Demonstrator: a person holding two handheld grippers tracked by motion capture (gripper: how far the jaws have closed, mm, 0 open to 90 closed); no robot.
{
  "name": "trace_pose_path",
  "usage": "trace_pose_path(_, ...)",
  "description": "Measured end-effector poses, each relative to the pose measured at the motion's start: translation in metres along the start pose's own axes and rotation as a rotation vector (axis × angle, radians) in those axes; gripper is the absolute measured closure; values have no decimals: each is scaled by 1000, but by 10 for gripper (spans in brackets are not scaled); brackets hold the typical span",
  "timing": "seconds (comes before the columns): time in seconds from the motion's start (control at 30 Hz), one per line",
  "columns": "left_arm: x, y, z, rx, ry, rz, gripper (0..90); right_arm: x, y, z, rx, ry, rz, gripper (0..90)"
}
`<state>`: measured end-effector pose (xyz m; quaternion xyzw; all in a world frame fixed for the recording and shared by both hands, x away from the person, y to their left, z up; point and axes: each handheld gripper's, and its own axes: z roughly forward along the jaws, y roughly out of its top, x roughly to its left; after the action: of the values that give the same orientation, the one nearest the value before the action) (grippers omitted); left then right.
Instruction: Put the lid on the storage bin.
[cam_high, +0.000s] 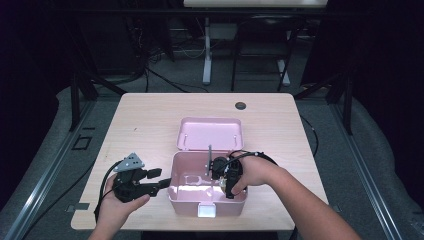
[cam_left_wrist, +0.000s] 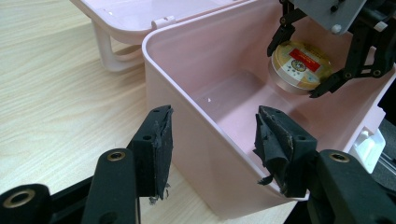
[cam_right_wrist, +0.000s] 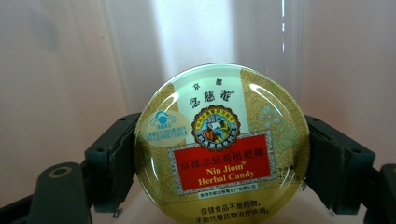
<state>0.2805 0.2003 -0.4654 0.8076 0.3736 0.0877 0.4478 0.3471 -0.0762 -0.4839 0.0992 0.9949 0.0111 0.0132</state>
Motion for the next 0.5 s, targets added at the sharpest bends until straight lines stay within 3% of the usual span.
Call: trace_pose_path(0.5, -1, -1, 3, 6, 1, 4, 466, 0, -1, 5, -10, -5, -6, 197)
